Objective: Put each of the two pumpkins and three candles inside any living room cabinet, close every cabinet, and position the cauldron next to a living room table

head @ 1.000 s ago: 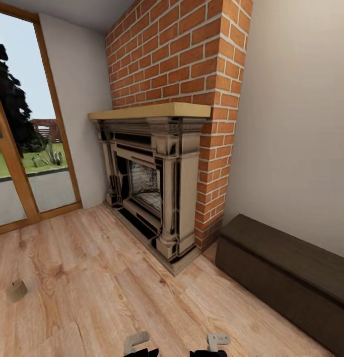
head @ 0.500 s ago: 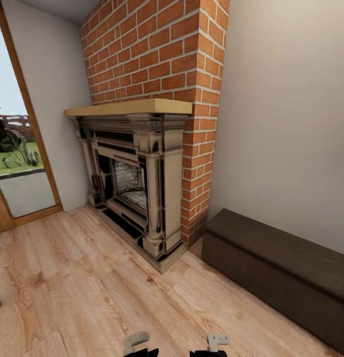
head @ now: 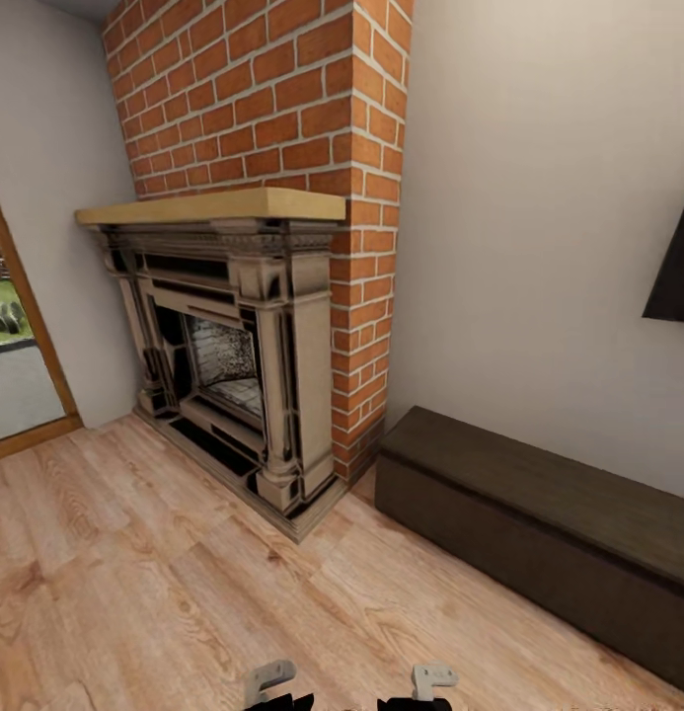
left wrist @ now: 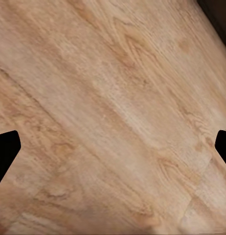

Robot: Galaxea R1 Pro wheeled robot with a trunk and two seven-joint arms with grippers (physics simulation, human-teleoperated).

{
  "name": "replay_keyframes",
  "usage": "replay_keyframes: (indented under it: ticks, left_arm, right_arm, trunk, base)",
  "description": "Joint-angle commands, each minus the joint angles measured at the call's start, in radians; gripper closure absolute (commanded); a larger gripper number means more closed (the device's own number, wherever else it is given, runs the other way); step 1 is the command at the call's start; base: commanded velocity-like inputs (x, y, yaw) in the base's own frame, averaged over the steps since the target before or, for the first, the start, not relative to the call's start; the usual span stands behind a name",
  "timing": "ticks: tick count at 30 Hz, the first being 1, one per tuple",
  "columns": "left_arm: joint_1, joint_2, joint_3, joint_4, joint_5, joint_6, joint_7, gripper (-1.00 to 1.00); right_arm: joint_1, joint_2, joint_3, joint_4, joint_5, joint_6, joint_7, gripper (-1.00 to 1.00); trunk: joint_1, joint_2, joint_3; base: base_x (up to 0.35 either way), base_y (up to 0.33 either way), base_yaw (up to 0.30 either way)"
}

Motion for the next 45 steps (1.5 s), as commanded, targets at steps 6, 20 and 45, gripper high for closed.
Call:
replay_keyframes:
  ticks: [6, 20, 45]
  left_arm:
    - [0.000, 0.001, -0.003, -0.002, 0.010, 0.007, -0.001, -1.00]
    - [0.000, 0.001, -0.003, -0.002, 0.010, 0.007, -0.001, -1.00]
    - [0.000, 0.001, -0.004, -0.002, 0.010, 0.007, 0.000, -1.00]
  right_arm:
    - [0.000, -0.001, 0.007, -0.002, -0.009, 0.006, -0.003, -1.00]
    - [0.000, -0.001, 0.007, -0.002, -0.009, 0.006, -0.003, -1.00]
    - [0.000, -0.001, 0.007, -0.002, -0.009, 0.005, -0.001, -1.00]
  trunk:
    - [0.000, 0.000, -0.008]
    - [0.000, 0.000, -0.024]
    - [0.000, 0.000, -0.055]
  base:
    - [0.000, 0.000, -0.211]
    - [0.000, 0.000, -0.208]
    - [0.000, 0.000, -0.198]
